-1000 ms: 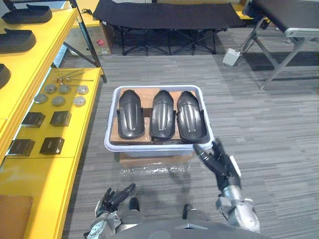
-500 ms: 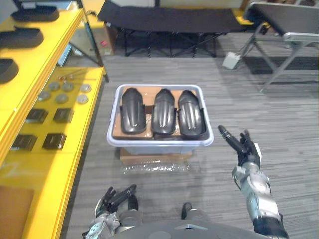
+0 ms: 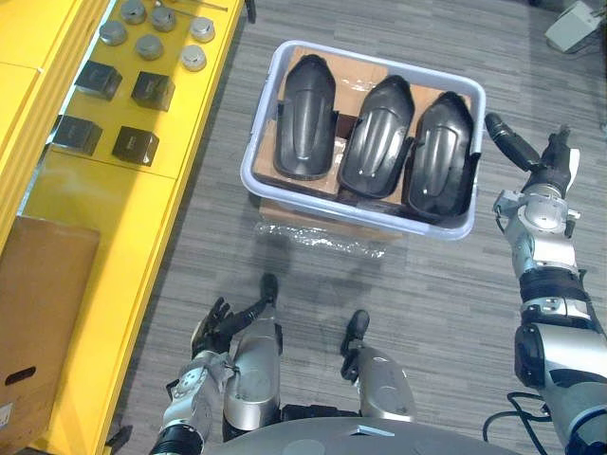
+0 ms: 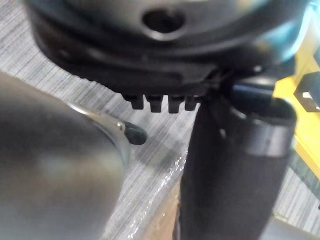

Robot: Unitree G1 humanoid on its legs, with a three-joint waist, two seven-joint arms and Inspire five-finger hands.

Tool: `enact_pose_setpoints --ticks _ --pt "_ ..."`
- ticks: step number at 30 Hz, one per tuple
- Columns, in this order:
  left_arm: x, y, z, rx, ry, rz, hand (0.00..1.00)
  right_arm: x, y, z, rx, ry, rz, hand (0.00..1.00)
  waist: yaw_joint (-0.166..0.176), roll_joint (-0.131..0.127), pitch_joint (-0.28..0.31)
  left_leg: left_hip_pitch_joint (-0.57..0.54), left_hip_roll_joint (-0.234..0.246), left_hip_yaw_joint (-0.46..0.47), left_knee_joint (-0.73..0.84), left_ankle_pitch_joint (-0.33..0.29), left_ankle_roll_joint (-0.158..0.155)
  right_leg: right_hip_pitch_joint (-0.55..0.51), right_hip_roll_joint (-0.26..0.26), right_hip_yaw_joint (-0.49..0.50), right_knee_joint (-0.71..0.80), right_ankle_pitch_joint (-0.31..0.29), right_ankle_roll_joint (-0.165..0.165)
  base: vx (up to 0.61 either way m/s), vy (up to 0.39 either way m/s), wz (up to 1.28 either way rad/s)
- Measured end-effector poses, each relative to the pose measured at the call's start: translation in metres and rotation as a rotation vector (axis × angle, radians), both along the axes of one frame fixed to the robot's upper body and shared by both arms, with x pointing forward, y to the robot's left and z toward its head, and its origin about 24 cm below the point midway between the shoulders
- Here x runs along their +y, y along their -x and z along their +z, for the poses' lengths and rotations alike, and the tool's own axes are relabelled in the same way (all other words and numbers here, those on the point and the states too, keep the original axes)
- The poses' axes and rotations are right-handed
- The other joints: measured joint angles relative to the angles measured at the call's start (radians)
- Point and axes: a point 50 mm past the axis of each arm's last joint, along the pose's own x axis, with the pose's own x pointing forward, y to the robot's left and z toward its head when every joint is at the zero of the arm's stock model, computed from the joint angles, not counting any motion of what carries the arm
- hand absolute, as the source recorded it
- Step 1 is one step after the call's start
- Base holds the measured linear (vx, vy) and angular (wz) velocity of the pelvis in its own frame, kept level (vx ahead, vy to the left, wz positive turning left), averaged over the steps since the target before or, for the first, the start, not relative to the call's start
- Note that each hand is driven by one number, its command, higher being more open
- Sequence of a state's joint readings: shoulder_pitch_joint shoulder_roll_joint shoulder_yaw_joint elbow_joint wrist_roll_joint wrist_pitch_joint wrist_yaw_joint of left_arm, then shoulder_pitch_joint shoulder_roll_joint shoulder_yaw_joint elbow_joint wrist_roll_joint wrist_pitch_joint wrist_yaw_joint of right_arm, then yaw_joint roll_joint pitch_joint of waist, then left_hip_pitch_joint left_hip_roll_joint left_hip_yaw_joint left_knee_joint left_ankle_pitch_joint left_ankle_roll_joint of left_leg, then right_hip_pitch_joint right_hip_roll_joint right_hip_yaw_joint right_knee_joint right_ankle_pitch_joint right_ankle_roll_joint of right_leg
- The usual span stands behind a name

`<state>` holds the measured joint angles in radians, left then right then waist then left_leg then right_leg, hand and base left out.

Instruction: Walk over and take three plastic housings, then place them on the shelf

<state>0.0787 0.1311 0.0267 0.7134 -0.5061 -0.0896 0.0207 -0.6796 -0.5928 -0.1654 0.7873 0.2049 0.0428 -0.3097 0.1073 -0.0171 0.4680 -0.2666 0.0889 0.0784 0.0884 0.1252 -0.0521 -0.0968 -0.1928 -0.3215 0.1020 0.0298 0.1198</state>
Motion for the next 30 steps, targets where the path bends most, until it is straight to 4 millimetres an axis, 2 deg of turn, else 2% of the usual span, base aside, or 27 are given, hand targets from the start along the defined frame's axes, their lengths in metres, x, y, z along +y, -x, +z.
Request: enact_pose_setpoints --ticks 3,6,12,14,17,20,26,27,30 --pt "0.0 0.001 -0.001 0.002 0.021 0.017 1.0 -0.011 -0.001 0.001 0.081 0.05 -0.015 1.0 0.002 0.015 0.021 -0.015 -0.009 -0.003 0.0 0.006 0.005 -0.016 -0.01 -0.004 0.008 -0.014 -0.001 -0.06 0.017 0.03" --pt "-0.004 -0.001 -0.001 -0.006 0.03 0.003 1.0 -0.02 -0.003 0.012 0.157 0.138 -0.022 1.0 0.003 0.038 0.033 -0.044 -0.01 -0.008 -0.001 0.021 0.008 -0.053 -0.013 -0.008 0.029 -0.02 -0.003 -0.07 -0.001 0.02" --pt "-0.011 -0.009 0.001 -0.014 0.009 -0.056 1.0 -0.031 -0.005 0.027 0.214 0.143 -0.085 1.0 0.011 0.057 0.039 -0.076 -0.008 -0.024 -0.002 0.039 0.009 -0.089 -0.014 -0.024 0.058 -0.027 -0.011 -0.04 -0.017 0.06" --pt "-0.017 -0.014 0.003 -0.027 0.008 -0.092 1.0 -0.04 -0.004 0.042 0.226 0.172 -0.115 1.0 0.027 0.074 0.046 -0.09 -0.009 -0.027 -0.003 0.047 0.013 -0.107 -0.016 -0.024 0.07 -0.027 -0.011 -0.03 -0.013 0.04" --pt "-0.023 -0.016 0.003 -0.038 0.01 -0.114 1.0 -0.045 -0.005 0.066 0.225 0.251 -0.133 1.0 0.032 0.105 0.052 -0.111 -0.012 -0.037 -0.005 0.058 0.016 -0.132 -0.021 -0.032 0.09 -0.033 -0.014 -0.03 -0.011 0.09" --pt "-0.026 -0.016 0.003 -0.04 0.014 -0.123 1.0 -0.05 -0.003 0.08 0.24 0.309 -0.145 1.0 0.036 0.133 0.056 -0.13 -0.021 -0.058 -0.008 0.068 0.014 -0.163 -0.034 -0.045 0.139 -0.057 -0.013 -0.03 -0.025 0.16" --pt "-0.031 -0.015 0.001 -0.037 0.031 -0.149 1.0 -0.063 0.005 0.077 0.349 0.328 -0.18 1.0 0.065 0.169 0.056 -0.16 -0.03 -0.087 -0.005 0.082 0.012 -0.204 -0.053 -0.066 0.214 -0.098 -0.018 -0.01 -0.033 0.17" --pt "-0.031 -0.014 0.0 -0.031 0.035 -0.153 1.0 -0.064 0.005 0.076 0.375 0.331 -0.179 0.0 0.069 0.174 0.058 -0.164 -0.03 -0.094 -0.005 0.085 0.013 -0.209 -0.055 -0.073 0.226 -0.106 -0.02 -0.01 -0.05 0.16" --pt "-0.031 -0.011 -0.002 -0.019 0.041 -0.155 1.0 -0.068 0.009 0.068 0.436 0.319 -0.193 0.0 0.074 0.179 0.057 -0.167 -0.038 -0.112 -0.005 0.089 0.01 -0.218 -0.068 -0.086 0.266 -0.133 -0.023 -0.02 -0.054 0.19"
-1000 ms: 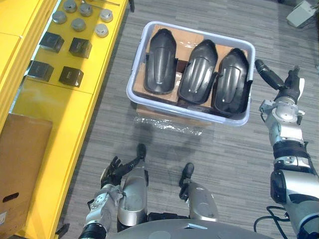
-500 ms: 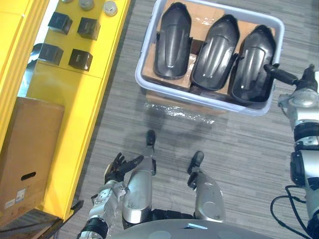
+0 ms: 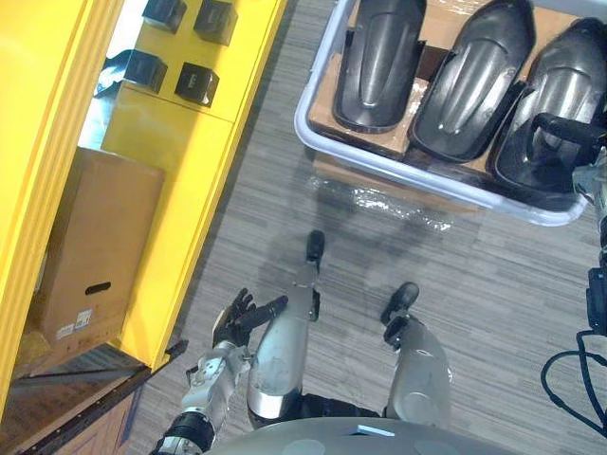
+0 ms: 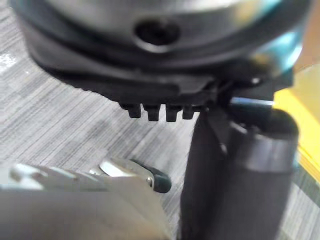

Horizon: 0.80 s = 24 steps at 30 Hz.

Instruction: Walk over and take three plastic housings, then place them on the shelf

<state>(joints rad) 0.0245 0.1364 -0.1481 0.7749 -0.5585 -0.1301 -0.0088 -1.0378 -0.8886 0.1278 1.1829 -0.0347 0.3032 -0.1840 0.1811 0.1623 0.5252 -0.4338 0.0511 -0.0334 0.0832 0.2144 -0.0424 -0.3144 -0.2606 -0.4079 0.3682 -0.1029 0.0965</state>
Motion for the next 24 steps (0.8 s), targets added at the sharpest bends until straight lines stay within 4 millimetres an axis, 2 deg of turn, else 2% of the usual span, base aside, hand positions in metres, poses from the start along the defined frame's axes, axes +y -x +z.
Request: enact_pose_setpoints --ticks 3,5,12,16,19,23,24 --pt "0.0 0.001 -0.001 0.003 0.017 0.009 1.0 -0.005 0.004 0.001 0.051 0.036 -0.028 0.0 0.006 0.0 0.0 -0.004 0.0 -0.008 0.0 0.003 -0.004 -0.013 -0.004 0.0 0.025 -0.018 -0.004 -0.04 -0.045 0.09" --pt "0.0 0.001 -0.001 0.003 0.018 0.008 1.0 -0.016 0.013 0.007 0.068 0.061 -0.06 0.0 0.006 0.0 0.0 -0.011 0.001 -0.016 0.001 0.004 -0.004 -0.019 -0.004 -0.003 0.035 -0.026 -0.007 -0.03 -0.03 0.06" --pt "0.001 0.002 -0.002 0.008 0.021 0.014 1.0 -0.024 0.022 0.0 0.129 0.085 -0.117 0.0 0.003 0.0 0.0 0.003 0.011 -0.011 -0.002 0.009 -0.011 -0.014 0.001 0.0 0.047 -0.031 -0.015 -0.01 -0.028 -0.02" --pt "0.002 0.004 -0.003 0.018 0.018 0.016 1.0 -0.012 0.011 -0.009 0.109 0.079 -0.053 0.0 -0.012 -0.001 0.0 0.038 0.014 -0.003 -0.02 0.014 -0.014 0.01 0.003 0.001 0.047 -0.034 -0.015 0.0 -0.024 -0.03" --pt "0.003 0.006 -0.004 0.026 0.017 0.016 1.0 0.0 0.001 -0.006 0.091 0.126 0.0 0.0 -0.019 -0.004 0.001 0.066 0.015 0.003 -0.037 0.016 -0.011 0.032 0.005 0.002 0.035 -0.033 -0.013 0.0 -0.006 -0.01" --pt "0.007 0.01 -0.005 0.035 0.025 0.037 1.0 0.004 0.0 -0.02 0.124 0.136 0.018 0.0 -0.017 -0.029 0.002 0.105 0.023 0.006 -0.072 0.029 -0.012 0.068 0.019 0.005 0.007 -0.027 -0.007 0.01 -0.012 0.0" --pt "0.011 0.013 -0.006 0.039 0.085 0.095 1.0 0.008 -0.001 -0.025 0.124 0.144 0.034 0.0 -0.019 -0.042 0.007 0.137 0.025 0.012 -0.092 0.036 -0.015 0.093 0.021 0.006 -0.005 -0.027 -0.006 0.06 -0.041 -0.07"
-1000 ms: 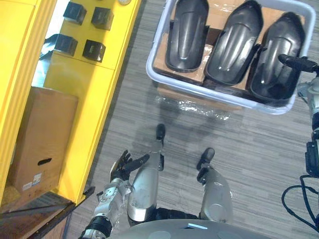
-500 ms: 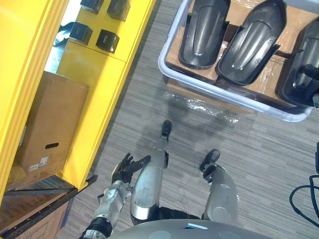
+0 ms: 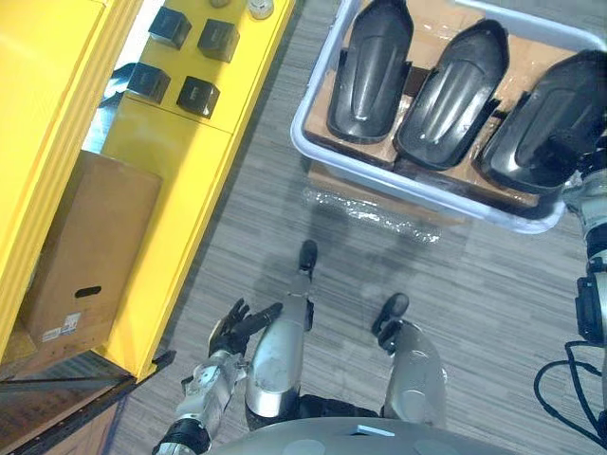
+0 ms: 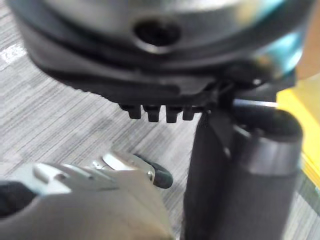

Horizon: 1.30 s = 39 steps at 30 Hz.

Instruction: Walk over and take three plastic housings, then place them on the shelf

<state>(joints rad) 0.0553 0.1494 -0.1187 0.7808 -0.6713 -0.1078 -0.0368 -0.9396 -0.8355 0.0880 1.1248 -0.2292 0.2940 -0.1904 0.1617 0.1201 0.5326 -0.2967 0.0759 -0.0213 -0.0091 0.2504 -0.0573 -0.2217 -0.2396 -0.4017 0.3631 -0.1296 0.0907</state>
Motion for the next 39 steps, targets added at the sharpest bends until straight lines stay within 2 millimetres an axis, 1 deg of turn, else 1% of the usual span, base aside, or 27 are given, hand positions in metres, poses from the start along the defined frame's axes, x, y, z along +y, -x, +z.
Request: enact_pose_setpoints --ticks 1,2,3,4,6,7,8,9,10,11,12,14,15,16,17,20,21,23,25,27,29,30,31,32,35,36,39 --pt "0.001 0.002 0.0 -0.001 0.029 0.025 1.0 0.002 -0.001 -0.003 0.0 0.003 0.007 0.0 -0.001 -0.009 -0.001 0.012 0.001 0.004 -0.008 0.001 0.0 0.008 0.001 0.002 -0.003 0.0 0.0 0.06 -0.039 -0.11" --pt "0.003 0.006 0.0 -0.013 0.075 0.066 1.0 0.007 -0.001 -0.011 -0.001 0.009 0.023 0.0 -0.003 -0.027 0.001 0.042 0.002 0.011 -0.026 0.002 -0.001 0.03 0.001 0.003 -0.009 0.0 0.0 0.07 -0.043 -0.09" --pt "0.003 0.007 0.001 -0.024 0.095 0.083 1.0 0.008 0.0 -0.015 -0.006 0.008 0.026 0.0 -0.004 -0.033 0.001 0.058 0.004 0.013 -0.036 0.003 -0.001 0.042 0.001 0.003 -0.016 0.0 0.001 0.06 -0.038 -0.07" --pt "0.003 0.007 0.005 -0.049 0.119 0.1 1.0 0.01 0.002 -0.022 -0.026 -0.002 0.025 0.0 -0.008 -0.047 0.001 0.082 0.004 0.016 -0.051 0.004 -0.001 0.063 0.002 0.001 -0.025 0.0 0.001 0.08 -0.061 -0.01" --pt "0.003 0.004 0.015 -0.113 0.142 0.121 1.0 0.016 0.004 -0.025 -0.099 -0.007 0.017 0.0 -0.025 -0.066 0.001 0.11 0.005 0.016 -0.074 0.008 -0.003 0.091 0.006 -0.004 -0.04 0.002 0.004 0.08 -0.061 0.02" --pt "0.005 -0.001 0.025 -0.17 0.146 0.132 1.0 0.021 0.005 -0.026 -0.145 -0.003 0.023 0.0 -0.035 -0.079 -0.001 0.122 0.005 0.018 -0.074 0.008 -0.004 0.108 0.009 -0.004 -0.053 0.006 0.008 0.08 -0.059 -0.02" --pt "0.008 -0.009 0.037 -0.23 0.143 0.141 1.0 0.023 0.009 -0.028 -0.18 0.009 0.025 0.0 -0.036 -0.09 -0.004 0.141 0.004 0.025 -0.074 0.007 -0.005 0.13 0.012 -0.002 -0.066 0.008 0.012 0.07 -0.058 -0.04" --pt "0.009 -0.014 0.044 -0.263 0.141 0.151 1.0 0.026 0.01 -0.029 -0.2 0.006 0.027 0.0 -0.038 -0.093 -0.006 0.153 0.004 0.028 -0.074 0.004 -0.007 0.145 0.013 -0.003 -0.074 0.009 0.013 0.07 -0.055 -0.07" --pt "0.015 -0.022 0.059 -0.334 0.131 0.173 1.0 0.032 0.011 -0.032 -0.233 0.016 0.03 0.0 -0.044 -0.104 -0.014 0.177 0.004 0.035 -0.075 -0.008 -0.006 0.175 0.015 -0.003 -0.094 0.012 0.017 0.06 -0.046 -0.12" --pt "0.022 -0.029 0.075 -0.408 0.115 0.201 1.0 0.042 0.012 -0.035 -0.262 0.029 0.043 0.0 -0.054 -0.117 -0.033 0.195 0.005 0.048 -0.076 -0.024 -0.002 0.197 0.017 -0.003 -0.118 0.016 0.02 0.06 -0.038 -0.15" --pt "0.025 -0.032 0.083 -0.442 0.109 0.213 1.0 0.046 0.014 -0.037 -0.274 0.032 0.049 0.0 -0.058 -0.123 -0.046 0.2 0.005 0.055 -0.078 -0.032 0.001 0.207 0.018 -0.003 -0.13 0.019 0.022 0.06 -0.031 -0.16" --pt "0.031 -0.039 0.105 -0.538 0.102 0.23 1.0 0.055 0.022 -0.047 -0.281 0.052 0.05 0.0 -0.069 -0.138 -0.121 0.205 0.004 0.085 -0.079 -0.048 0.004 0.229 0.027 0.002 -0.184 0.038 0.032 0.12 -0.032 -0.14" --pt "0.031 -0.042 0.116 -0.583 0.118 0.23 1.0 0.057 0.027 -0.052 -0.286 0.041 0.041 0.0 -0.077 -0.143 -0.158 0.215 -0.001 0.094 -0.079 -0.053 0.001 0.253 0.029 0.002 -0.221 0.059 0.038 0.16 -0.02 -0.11" --pt "0.029 -0.045 0.123 -0.614 0.139 0.22 1.0 0.057 0.03 -0.054 -0.294 0.041 0.033 0.0 -0.082 -0.146 -0.177 0.225 -0.007 0.098 -0.078 -0.054 0.001 0.273 0.028 0.0 -0.246 0.068 0.043 0.16 -0.001 -0.03" --pt "0.026 -0.048 0.132 -0.652 0.182 0.205 1.0 0.056 0.033 -0.053 -0.304 0.061 0.022 0.0 -0.091 -0.145 -0.192 0.242 -0.015 0.106 -0.076 -0.054 0.0 0.302 0.023 -0.006 -0.271 0.08 0.049 0.14 0.009 0.03" --pt "0.016 -0.055 0.145 -0.702 0.251 0.136 1.0 0.059 0.033 -0.045 -0.325 0.102 0.035 0.0 -0.106 -0.141 -0.231 0.263 -0.019 0.137 -0.075 -0.054 0.0 0.33 0.022 -0.006 -0.306 0.106 0.056 0.08 0.007 -0.12" --pt "0.009 -0.059 0.151 -0.728 0.297 0.088 1.0 0.063 0.032 -0.036 -0.353 0.142 0.061 0.0 -0.11 -0.138 -0.239 0.283 -0.019 0.155 -0.076 -0.054 0.0 0.349 0.022 -0.004 -0.316 0.112 0.059 0.02 -0.004 -0.16" --pt "-0.001 -0.063 0.154 -0.729 0.342 0.036 1.0 0.069 0.031 -0.028 -0.391 0.174 0.1 0.0 -0.114 -0.127 -0.263 0.293 -0.014 0.177 -0.077 -0.058 -0.004 0.351 0.024 0.0 -0.316 0.113 0.059 -0.05 -0.013 -0.23" --pt "-0.01 -0.068 0.157 -0.735 0.356 -0.006 1.0 0.079 0.027 -0.022 -0.407 0.227 0.161 0.0 -0.117 -0.113 -0.28 0.311 -0.007 0.202 -0.08 -0.069 -0.008 0.355 0.028 0.016 -0.316 0.115 0.056 -0.07 -0.004 -0.32" --pt "-0.019 -0.074 0.162 -0.756 0.356 -0.057 1.0 0.092 0.023 -0.021 -0.426 0.247 0.24 0.0 -0.123 -0.103 -0.306 0.318 -0.002 0.223 -0.081 -0.076 -0.001 0.355 0.031 0.021 -0.33 0.119 0.052 -0.09 0.009 -0.29" --pt "-0.035 -0.087 0.176 -0.796 0.343 -0.154 1.0 0.107 0.017 -0.022 -0.424 0.259 0.338 0.0 -0.138 -0.095 -0.327 0.322 0.004 0.239 -0.081 -0.082 -0.001 0.364 0.038 0.023 -0.351 0.132 0.051 -0.09 0.01 -0.11" --pt "-0.041 -0.09 0.178 -0.803 0.341 -0.182 1.0 0.111 0.016 -0.023 -0.421 0.261 0.362 0.0 -0.14 -0.092 -0.333 0.323 0.006 0.245 -0.081 -0.081 0.001 0.363 0.039 0.025 -0.352 0.134 0.05 -0.14 0.041 -0.32" --pt "-0.081 -0.109 0.185 -0.802 0.348 -0.381 1.0 0.149 0.004 -0.025 -0.411 0.257 0.562 0.0 -0.143 -0.083 -0.354 0.335 0.012 0.269 -0.081 -0.075 0.004 0.374 0.048 0.049 -0.403 0.175 0.044 -0.1 0.035 -0.37" --pt "-0.086 -0.11 0.181 -0.778 0.352 -0.403 1.0 0.158 0.001 -0.026 -0.425 0.24 0.594 0.0 -0.145 -0.087 -0.357 0.337 0.014 0.273 -0.081 -0.075 0.005 0.382 0.052 0.052 -0.418 0.184 0.042 -0.09 0.031 -0.36" --pt "-0.097 -0.108 0.171 -0.72 0.358 -0.439 1.0 0.173 -0.001 -0.032 -0.423 0.235 0.637 0.0 -0.142 -0.1 -0.365 0.338 0.02 0.274 -0.081 -0.07 0.007 0.381 0.058 0.052 -0.42 0.186 0.039 0.0 -0.004 -0.02" --pt "-0.1 -0.108 0.17 -0.709 0.354 -0.445 1.0 0.176 -0.002 -0.034 -0.42 0.226 0.642 0.0 -0.141 -0.103 -0.366 0.339 0.021 0.275 -0.081 -0.07 0.007 0.381 0.059 0.052 -0.42 0.187 0.037 0.0 0.0 0.0" --pt "-0.113 -0.111 0.169 -0.678 0.342 -0.481 1.0 0.197 -0.004 -0.043 -0.412 0.193 0.711 0.0 -0.141 -0.111 -0.371 0.339 0.022 0.275 -0.081 -0.063 0.007 0.385 0.06 0.053 -0.42 0.193 0.031 0.01 0.0 0.0"
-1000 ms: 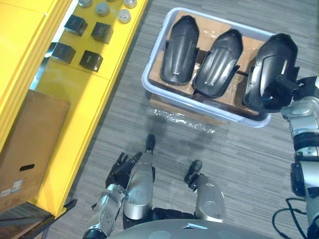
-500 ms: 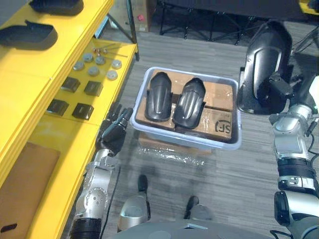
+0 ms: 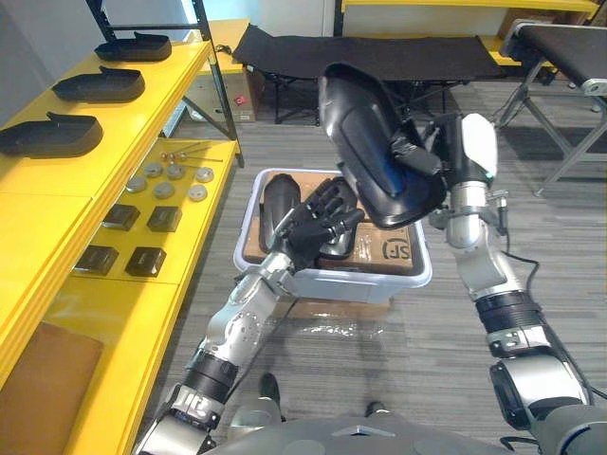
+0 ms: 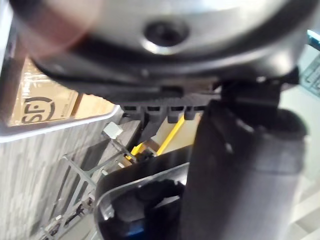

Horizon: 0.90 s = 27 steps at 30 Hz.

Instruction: Walk over and take three plastic housings, then place them on the shelf

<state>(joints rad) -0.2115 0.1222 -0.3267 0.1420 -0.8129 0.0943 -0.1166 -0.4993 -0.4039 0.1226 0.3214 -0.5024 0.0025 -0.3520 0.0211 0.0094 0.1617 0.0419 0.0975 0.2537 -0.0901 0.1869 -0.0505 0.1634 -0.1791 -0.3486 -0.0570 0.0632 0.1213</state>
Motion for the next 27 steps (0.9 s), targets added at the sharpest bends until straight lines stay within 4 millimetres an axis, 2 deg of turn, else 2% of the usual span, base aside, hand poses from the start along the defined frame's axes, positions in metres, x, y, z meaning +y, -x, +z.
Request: enact_pose_setpoints --ticks 3,15,20,22,23,25,27 --pt "-0.007 -0.003 0.004 -0.002 -0.005 -0.005 1.0 0.015 -0.001 -0.008 0.02 -0.017 0.049 0.0 0.001 -0.007 -0.004 0.0 0.001 -0.001 0.0 0.0 0.0 0.001 0.001 0.0 0.0 0.001 -0.002 0.0 0.0 0.0" --pt "-0.005 -0.005 0.0 0.07 -0.048 0.096 1.0 0.039 0.0 -0.019 0.058 -0.05 0.134 0.0 0.0 -0.016 -0.01 -0.005 0.002 -0.008 0.0 -0.003 -0.004 -0.003 0.003 -0.001 0.0 -0.001 -0.007 0.0 0.001 0.0" --pt "0.001 -0.008 0.003 0.112 0.002 0.25 1.0 0.058 0.013 -0.046 0.137 -0.079 0.217 0.0 0.001 -0.044 -0.022 -0.015 0.0 -0.016 0.0 -0.002 -0.004 -0.006 0.003 -0.01 -0.002 0.0 -0.006 0.02 0.004 0.05" --pt "0.004 -0.01 0.006 0.118 0.047 0.309 1.0 0.06 0.017 -0.054 0.163 -0.092 0.221 0.0 0.004 -0.045 -0.022 -0.016 -0.002 -0.016 0.0 0.003 0.002 -0.006 0.003 -0.015 0.001 0.0 -0.006 0.01 0.001 0.06" --pt "0.009 -0.012 0.008 0.115 0.059 0.354 0.0 0.063 0.019 -0.057 0.172 -0.106 0.224 0.0 0.002 -0.045 -0.022 -0.016 -0.004 -0.017 0.0 0.003 0.002 -0.006 0.002 -0.018 0.003 -0.001 -0.006 0.0 0.0 0.06" --pt "0.015 -0.014 0.011 0.107 0.097 0.416 0.0 0.068 0.021 -0.06 0.181 -0.119 0.234 0.0 0.0 -0.045 -0.022 -0.016 -0.008 -0.017 0.0 0.003 0.002 -0.006 0.002 -0.018 0.003 -0.001 -0.007 0.0 0.0 0.0" --pt "0.019 -0.015 0.021 0.104 0.21 0.486 0.0 0.07 0.025 -0.067 0.2 -0.136 0.234 0.0 0.001 -0.045 -0.022 -0.016 -0.009 -0.019 0.0 0.003 0.001 -0.008 0.001 -0.022 0.004 -0.004 -0.01 -0.01 0.009 0.04"
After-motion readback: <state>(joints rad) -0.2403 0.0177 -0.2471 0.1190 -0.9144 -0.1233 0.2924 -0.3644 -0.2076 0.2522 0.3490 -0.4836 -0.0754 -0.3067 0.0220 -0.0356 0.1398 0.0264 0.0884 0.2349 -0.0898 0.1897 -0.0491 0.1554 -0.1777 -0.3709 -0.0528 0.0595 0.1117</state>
